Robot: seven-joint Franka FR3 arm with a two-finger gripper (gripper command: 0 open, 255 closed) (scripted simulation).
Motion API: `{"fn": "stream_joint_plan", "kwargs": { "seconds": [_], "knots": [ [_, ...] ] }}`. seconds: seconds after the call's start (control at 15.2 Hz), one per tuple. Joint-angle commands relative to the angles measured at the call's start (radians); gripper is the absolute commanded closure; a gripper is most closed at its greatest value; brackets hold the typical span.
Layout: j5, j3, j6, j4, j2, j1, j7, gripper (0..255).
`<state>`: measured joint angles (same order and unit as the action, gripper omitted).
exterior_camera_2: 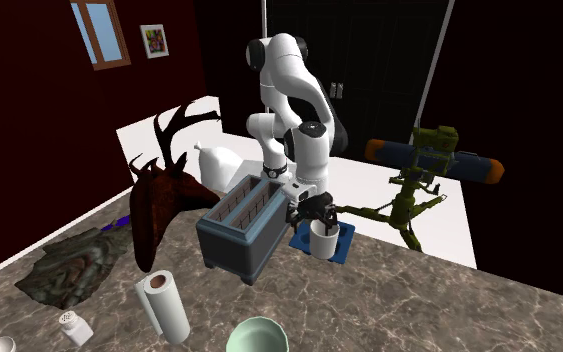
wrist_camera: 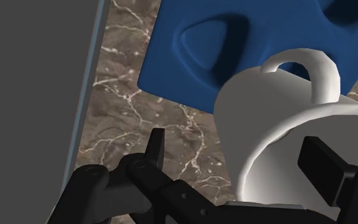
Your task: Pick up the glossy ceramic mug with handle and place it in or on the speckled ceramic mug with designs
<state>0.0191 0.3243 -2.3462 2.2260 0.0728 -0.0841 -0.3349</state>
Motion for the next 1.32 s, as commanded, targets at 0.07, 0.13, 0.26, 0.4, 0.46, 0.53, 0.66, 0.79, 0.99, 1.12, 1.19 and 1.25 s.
{"fn": "stream_joint_plan", "kwargs": {
  "seconds": [0.07,0.13,0.26,0.4,0.46,0.53,0.66,0.79,0.99,1.12,1.19,1.25],
  "knots": [
    [0.0,0.0,-0.001,0.0,0.001,0.0,0.0,0],
    [0.0,0.0,-0.001,0.0,0.001,0.0,0.0,0],
    [0.0,0.0,-0.001,0.0,0.001,0.0,0.0,255],
    [0.0,0.0,-0.001,0.0,0.001,0.0,0.0,255],
    [0.0,0.0,-0.001,0.0,0.001,0.0,0.0,255],
    [0.0,0.0,-0.001,0.0,0.001,0.0,0.0,255],
    [0.0,0.0,-0.001,0.0,0.001,0.0,0.0,255],
    [0.0,0.0,-0.001,0.0,0.001,0.0,0.0,255],
    [0.01,0.001,0.038,-0.016,-0.024,0.001,0.006,255],
    [0.015,0.001,0.065,-0.027,-0.039,0.002,0.009,255],
    [0.018,0.001,0.078,-0.033,-0.047,0.002,0.011,255],
    [0.021,0.0,0.091,-0.04,-0.054,0.003,0.012,255]
  ]
}}
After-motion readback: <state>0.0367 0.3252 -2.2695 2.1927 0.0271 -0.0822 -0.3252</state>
